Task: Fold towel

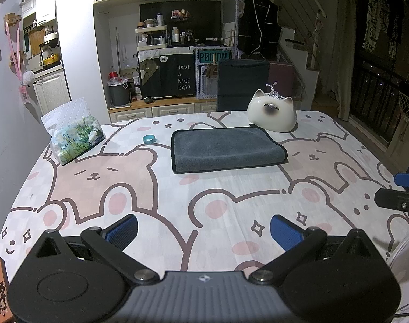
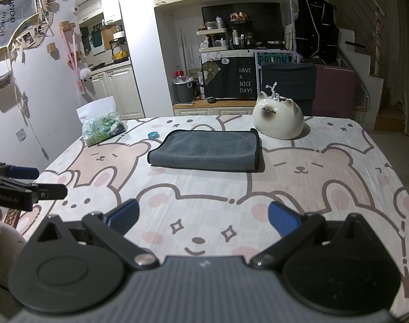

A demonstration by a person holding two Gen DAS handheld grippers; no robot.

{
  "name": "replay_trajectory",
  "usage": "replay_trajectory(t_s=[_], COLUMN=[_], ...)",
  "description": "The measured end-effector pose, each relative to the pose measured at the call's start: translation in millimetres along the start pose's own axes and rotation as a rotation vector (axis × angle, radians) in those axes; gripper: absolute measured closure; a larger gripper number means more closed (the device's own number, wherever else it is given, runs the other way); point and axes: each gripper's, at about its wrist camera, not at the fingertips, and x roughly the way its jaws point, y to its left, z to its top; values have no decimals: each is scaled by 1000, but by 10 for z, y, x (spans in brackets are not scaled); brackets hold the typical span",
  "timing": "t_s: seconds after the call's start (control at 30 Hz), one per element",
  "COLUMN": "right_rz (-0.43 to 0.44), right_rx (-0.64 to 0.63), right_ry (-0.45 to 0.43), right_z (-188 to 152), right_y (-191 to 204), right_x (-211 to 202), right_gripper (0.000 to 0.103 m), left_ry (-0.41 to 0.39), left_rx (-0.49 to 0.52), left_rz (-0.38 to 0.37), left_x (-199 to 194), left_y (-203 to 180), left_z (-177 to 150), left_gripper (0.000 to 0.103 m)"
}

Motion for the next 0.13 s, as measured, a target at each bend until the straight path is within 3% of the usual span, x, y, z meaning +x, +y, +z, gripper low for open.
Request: replay_trajectory(t_s=[0.13], right_rz=[0], right_rx=[1], right_ry=[-1], right_z=[-1], right_y=[2], right_x=[1], right_gripper=[0], left_ry=[0], left_rx=[-1], left_rz=[3], left_x=[0], left_y=[5], left_z=[1], left_gripper=[0])
